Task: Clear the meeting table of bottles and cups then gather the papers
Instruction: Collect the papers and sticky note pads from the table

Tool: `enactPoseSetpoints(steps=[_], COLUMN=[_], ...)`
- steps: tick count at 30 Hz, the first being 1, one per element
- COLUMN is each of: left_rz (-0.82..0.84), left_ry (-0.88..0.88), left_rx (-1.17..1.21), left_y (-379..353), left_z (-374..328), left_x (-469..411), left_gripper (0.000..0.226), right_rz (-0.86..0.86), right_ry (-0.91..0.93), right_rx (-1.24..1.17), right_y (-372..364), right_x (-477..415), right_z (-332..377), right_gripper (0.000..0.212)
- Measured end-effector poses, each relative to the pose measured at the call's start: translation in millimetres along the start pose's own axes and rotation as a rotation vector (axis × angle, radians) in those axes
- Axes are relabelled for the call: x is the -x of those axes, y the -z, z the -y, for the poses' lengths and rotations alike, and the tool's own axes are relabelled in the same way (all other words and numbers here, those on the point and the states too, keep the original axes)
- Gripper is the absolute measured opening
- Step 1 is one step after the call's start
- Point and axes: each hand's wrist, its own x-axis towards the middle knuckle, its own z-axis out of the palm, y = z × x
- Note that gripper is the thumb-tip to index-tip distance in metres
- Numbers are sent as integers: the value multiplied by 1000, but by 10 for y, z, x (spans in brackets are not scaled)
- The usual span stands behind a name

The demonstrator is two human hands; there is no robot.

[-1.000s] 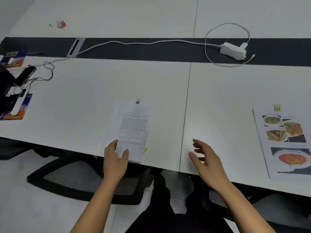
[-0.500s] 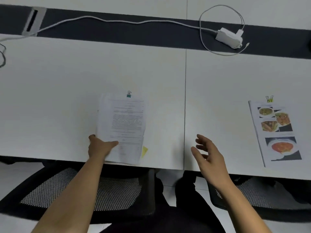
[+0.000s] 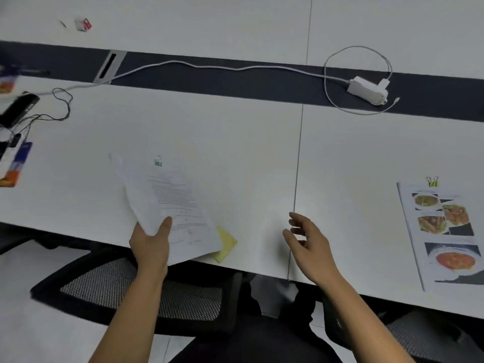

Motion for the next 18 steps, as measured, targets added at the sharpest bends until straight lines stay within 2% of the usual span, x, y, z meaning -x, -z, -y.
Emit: enactPoseSetpoints(steps=[3, 7, 10, 13, 15, 18], left_rz=[-139, -316, -362, -358, -355, -340], left_ry=[-95, -142, -143, -128, -126, -127], left_rx=[-53, -13, 14, 35, 46, 58], left_y=[294, 681, 845, 924, 946, 936], left_z=[-29, -14, -32, -8, 15, 43], left_x=[138, 346, 491, 554, 554, 532], left_gripper=[34, 33, 30, 27, 26, 26], right_rz=[133, 390, 506, 514, 493, 441], right_ry=[43, 182, 300, 380, 307, 62], right_rx=[122, 453, 731, 945, 989, 881], right_y=[-363, -1055, -1541, -1843, -1921, -1873], right_x=[-182, -413, -520, -566, -621, -704], right_z=[-57, -99, -20, 37, 35, -12], right_gripper=[49, 58, 70, 72, 68, 74])
